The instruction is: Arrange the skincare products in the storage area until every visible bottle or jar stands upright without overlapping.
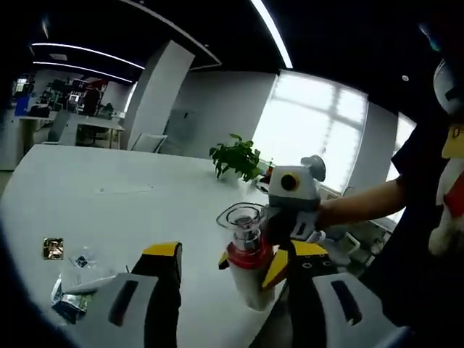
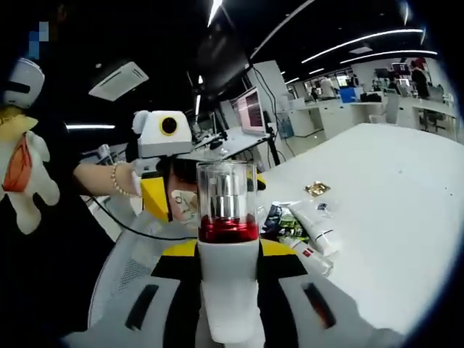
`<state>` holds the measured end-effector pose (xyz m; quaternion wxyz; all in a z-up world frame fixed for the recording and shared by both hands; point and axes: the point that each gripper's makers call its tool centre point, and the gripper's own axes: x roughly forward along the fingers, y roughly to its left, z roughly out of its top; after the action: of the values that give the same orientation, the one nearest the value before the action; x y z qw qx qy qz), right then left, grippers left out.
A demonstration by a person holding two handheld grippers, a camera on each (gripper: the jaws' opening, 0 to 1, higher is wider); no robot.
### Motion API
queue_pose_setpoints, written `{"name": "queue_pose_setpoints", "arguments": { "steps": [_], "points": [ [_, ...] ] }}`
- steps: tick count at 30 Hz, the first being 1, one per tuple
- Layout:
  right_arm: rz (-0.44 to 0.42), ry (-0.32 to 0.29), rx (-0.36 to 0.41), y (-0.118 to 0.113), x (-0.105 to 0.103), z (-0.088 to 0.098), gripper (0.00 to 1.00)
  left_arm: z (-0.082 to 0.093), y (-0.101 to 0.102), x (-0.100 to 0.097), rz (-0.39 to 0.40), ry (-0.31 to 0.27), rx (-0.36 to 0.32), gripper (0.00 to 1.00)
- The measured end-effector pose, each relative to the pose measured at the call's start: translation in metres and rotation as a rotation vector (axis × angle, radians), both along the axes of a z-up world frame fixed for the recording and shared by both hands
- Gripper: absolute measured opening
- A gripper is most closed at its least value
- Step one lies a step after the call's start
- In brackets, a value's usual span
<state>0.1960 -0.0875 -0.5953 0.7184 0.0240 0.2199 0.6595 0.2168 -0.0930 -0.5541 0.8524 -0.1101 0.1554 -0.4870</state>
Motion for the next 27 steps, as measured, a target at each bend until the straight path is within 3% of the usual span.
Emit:
{"name": "queue_pose_setpoints", "arguments": {
  "steps": [6, 11, 17, 18, 19, 27],
  "points": [
    [0.080, 0.005, 0.058, 0.003, -0.011, 0.012, 0.28, 0.002, -0.021, -0.007, -0.061, 0.001, 0.023, 0.42],
    [0.098, 0.008, 0.079, 0.000, -0.010, 0.013, 0.28, -0.001, -0.028, -0.013, -0.100, 0.007, 0.052, 0.30],
    [0.119, 0.015, 0.087, -0.003, -0.012, 0.015, 0.28, 0.003, -0.035, -0.013, -0.112, -0.015, 0.063, 0.30],
    [0.119, 0.007, 0.084, -0.003, -0.012, 0.015, 0.28, 0.003, -0.036, -0.012, -0.109, -0.009, 0.066, 0.30],
    [0.117, 0.004, 0.085, -0.003, -0.013, 0.016, 0.28, 0.001, -0.037, -0.015, -0.116, 0.045, 0.059, 0.29],
    [-0.001, -0.083, 0.075, -0.013, 0.005, 0.014, 0.31, 0.001, -0.052, -0.006, -0.144, 0.031, 0.109, 0.25]
  ]
}}
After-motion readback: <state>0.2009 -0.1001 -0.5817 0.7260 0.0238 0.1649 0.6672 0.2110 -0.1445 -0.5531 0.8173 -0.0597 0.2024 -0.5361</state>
